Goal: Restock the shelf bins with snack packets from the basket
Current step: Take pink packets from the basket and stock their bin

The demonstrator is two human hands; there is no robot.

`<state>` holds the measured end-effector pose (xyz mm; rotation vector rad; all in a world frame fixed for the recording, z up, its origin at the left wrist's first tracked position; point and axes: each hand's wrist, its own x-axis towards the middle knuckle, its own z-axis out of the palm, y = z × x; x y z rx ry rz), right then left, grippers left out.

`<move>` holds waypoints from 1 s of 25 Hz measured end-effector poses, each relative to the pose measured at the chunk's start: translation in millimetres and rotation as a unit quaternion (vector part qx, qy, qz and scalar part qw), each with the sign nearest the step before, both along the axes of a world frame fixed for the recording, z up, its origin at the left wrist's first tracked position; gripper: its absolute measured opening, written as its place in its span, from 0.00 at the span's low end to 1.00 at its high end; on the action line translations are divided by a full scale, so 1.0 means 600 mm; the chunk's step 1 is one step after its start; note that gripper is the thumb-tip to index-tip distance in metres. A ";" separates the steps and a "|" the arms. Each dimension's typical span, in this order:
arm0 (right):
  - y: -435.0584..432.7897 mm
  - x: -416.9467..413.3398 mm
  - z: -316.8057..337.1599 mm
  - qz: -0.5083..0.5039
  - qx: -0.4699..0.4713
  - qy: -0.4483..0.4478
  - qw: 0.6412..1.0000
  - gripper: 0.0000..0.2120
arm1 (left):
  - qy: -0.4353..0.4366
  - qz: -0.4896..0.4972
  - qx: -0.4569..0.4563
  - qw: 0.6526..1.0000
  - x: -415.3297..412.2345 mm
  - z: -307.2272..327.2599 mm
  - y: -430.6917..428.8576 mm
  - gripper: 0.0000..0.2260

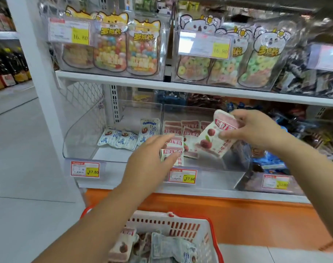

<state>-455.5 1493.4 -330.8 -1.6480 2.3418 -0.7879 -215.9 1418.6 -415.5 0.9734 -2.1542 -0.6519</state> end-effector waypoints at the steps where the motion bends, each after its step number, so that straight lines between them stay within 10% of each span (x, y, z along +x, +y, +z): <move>1: -0.031 -0.028 0.007 -0.028 0.015 0.071 0.997 0.13 | -0.049 0.020 -0.029 0.998 0.004 0.004 -0.027 0.28; 5: -0.166 -0.096 -0.038 -0.039 0.198 0.239 0.950 0.25 | -0.129 -0.029 0.024 0.991 0.003 -0.011 -0.113 0.39; 10: -0.261 -0.137 -0.114 -0.038 0.332 0.193 0.922 0.28 | 0.017 -0.101 0.147 0.984 -0.012 -0.046 -0.148 0.36; 25: -0.278 -0.138 -0.172 -0.067 0.286 0.369 0.882 0.16 | 0.069 -0.112 0.157 0.979 -0.017 -0.067 -0.157 0.31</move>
